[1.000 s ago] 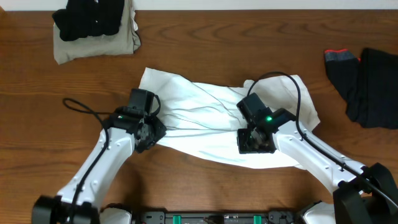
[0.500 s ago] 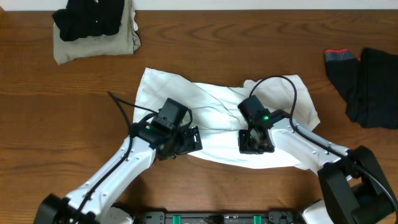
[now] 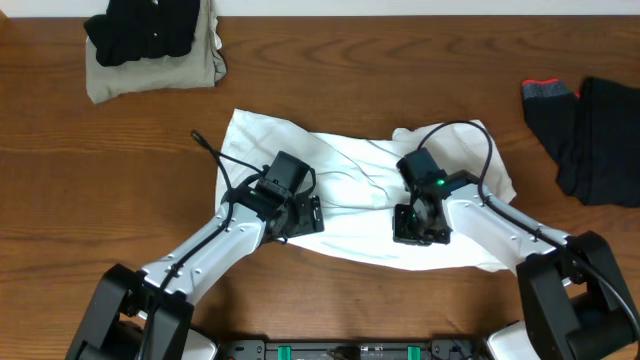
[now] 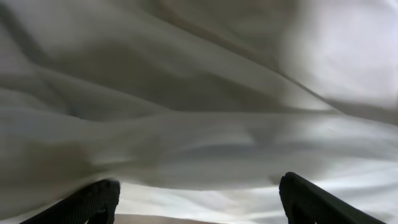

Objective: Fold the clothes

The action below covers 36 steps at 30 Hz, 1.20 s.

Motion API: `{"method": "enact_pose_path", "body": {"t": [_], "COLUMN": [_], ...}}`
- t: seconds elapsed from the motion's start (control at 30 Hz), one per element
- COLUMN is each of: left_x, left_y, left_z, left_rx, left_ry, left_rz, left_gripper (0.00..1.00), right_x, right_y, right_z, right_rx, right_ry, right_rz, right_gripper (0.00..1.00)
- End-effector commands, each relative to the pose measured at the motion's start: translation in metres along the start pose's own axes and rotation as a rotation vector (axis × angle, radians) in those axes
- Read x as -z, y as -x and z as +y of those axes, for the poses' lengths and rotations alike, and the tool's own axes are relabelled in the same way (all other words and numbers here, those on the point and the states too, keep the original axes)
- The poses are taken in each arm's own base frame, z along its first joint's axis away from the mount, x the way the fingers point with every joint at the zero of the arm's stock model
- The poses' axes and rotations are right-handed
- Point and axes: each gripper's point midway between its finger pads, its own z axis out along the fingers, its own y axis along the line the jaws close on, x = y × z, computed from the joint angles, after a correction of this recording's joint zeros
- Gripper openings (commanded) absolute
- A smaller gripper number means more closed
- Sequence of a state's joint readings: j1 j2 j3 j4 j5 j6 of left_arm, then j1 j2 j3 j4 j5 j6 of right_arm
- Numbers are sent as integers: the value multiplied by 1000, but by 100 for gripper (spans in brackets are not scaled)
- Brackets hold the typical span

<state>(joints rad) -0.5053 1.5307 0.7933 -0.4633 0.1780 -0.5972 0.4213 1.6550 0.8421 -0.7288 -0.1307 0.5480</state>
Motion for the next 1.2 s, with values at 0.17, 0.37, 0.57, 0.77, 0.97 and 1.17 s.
{"method": "enact_pose_path", "body": {"t": [0.17, 0.37, 0.57, 0.77, 0.97, 1.17], "left_x": [4, 9, 14, 38, 83, 102], "left_y": [34, 52, 74, 84, 62, 17], "left_z": [37, 61, 77, 85, 82, 77], "left_rx": [37, 118, 127, 180, 243, 259], "left_ry": [151, 178, 176, 159, 160, 122], "left_rz": [-118, -157, -214, -234, -184, -48], "left_gripper": [84, 84, 84, 84, 80, 24], "right_x": [-3, -2, -2, -2, -2, -2], "right_y": [4, 4, 4, 4, 4, 4], "right_z": [-30, -35, -35, -35, -35, -34], "right_rx": [-114, -131, -131, -131, -131, -130], "right_ry": [-80, -84, -85, -85, -85, -83], "right_rz": [8, 15, 16, 16, 16, 13], "right_gripper": [1, 1, 1, 1, 1, 2]}}
